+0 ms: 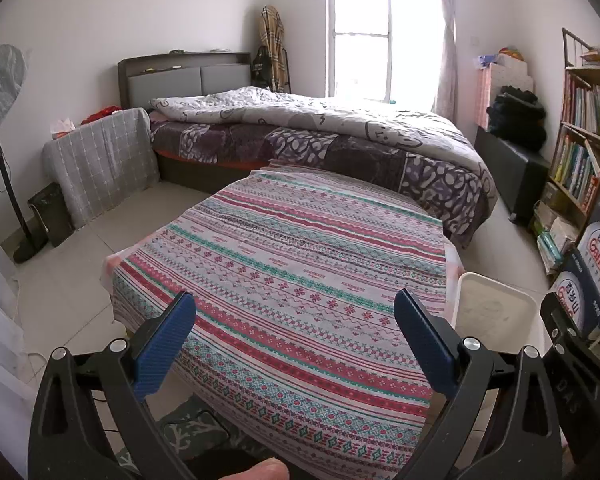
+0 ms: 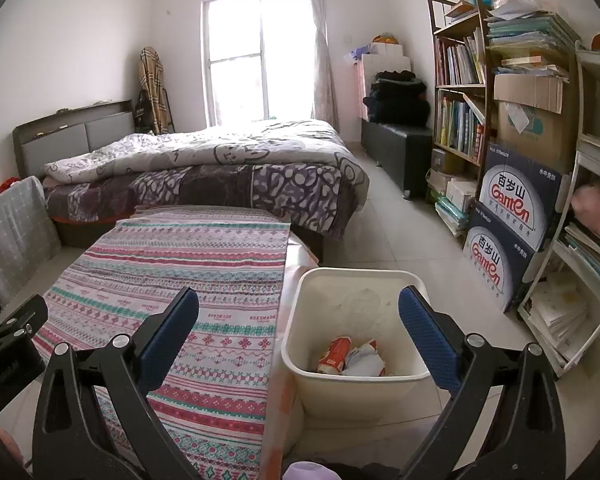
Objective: Collect trash
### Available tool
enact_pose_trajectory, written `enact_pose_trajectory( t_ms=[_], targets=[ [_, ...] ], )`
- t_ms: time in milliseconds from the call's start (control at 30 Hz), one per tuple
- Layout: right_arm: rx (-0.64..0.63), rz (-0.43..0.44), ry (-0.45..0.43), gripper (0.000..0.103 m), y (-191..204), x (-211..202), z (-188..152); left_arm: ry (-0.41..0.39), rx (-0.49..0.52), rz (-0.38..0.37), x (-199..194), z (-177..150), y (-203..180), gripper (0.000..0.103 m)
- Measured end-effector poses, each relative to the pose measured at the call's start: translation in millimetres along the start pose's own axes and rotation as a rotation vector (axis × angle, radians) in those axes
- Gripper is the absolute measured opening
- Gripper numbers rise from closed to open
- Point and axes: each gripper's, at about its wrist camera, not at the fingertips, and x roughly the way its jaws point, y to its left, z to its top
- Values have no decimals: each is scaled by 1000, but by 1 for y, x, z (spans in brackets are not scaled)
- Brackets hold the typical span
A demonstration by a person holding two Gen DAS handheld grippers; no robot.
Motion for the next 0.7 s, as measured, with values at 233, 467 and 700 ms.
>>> enact_pose_trajectory(
  t_ms=[233,467,700],
  targets=[
    [0,0,4,96,0,1,-1,2,0,7,0,0,1,96],
    [1,4,7,96,0,2,-5,-2,-3,9,0,0,1,96],
    [3,4,11,96,1,2,-5,-3,-4,14,0,-1,0,96]
  ],
)
